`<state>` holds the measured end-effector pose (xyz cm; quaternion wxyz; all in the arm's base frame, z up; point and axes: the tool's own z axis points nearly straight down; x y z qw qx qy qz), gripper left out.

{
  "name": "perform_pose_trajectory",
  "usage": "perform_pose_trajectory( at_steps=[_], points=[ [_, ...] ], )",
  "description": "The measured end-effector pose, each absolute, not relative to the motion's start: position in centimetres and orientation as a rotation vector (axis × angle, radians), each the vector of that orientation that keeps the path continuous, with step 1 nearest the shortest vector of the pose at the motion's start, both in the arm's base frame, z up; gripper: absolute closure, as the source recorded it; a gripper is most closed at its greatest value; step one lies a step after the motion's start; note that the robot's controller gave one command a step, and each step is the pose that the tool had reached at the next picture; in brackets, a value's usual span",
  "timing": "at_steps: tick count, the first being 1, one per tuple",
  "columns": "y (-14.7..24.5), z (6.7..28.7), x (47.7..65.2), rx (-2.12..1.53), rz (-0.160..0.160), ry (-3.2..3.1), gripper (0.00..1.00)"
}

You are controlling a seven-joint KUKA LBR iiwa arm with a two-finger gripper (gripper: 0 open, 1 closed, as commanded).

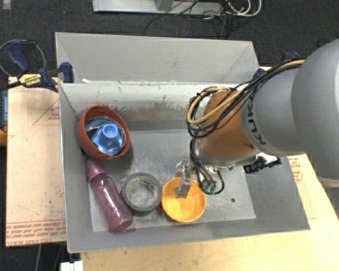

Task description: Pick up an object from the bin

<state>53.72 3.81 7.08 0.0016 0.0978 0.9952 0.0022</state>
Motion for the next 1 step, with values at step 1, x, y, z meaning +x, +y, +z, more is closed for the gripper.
perform_pose_trajectory(
  at_steps=[1],
  points=[
    [3.69,18.81,53.75,0.302,0.007,3.129,1.00]
  ],
)
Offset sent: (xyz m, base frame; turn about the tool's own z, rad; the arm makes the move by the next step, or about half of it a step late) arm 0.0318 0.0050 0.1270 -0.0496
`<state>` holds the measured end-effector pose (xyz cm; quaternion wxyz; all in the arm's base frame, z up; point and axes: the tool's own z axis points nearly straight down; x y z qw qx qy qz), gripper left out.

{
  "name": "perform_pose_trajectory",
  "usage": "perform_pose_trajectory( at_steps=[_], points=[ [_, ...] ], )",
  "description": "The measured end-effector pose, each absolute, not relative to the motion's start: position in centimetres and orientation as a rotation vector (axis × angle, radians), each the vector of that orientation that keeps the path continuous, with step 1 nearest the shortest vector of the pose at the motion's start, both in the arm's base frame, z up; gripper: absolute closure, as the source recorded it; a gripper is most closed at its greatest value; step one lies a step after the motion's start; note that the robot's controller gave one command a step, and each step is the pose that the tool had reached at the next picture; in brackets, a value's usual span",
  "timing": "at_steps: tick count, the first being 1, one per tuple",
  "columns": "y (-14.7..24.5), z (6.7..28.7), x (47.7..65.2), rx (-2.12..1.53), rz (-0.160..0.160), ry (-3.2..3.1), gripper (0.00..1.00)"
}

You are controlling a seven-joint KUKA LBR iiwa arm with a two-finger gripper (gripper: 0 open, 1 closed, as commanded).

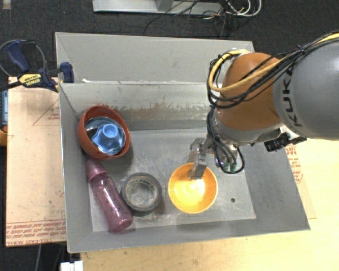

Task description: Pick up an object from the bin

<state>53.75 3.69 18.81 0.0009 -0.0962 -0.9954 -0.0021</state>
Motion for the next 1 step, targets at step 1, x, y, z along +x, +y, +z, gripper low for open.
perform_pose_trajectory(
  at_steps=[1],
  points=[
    [4.06,20.64,55.74,-0.262,-0.008,-3.135,1.00]
  ],
)
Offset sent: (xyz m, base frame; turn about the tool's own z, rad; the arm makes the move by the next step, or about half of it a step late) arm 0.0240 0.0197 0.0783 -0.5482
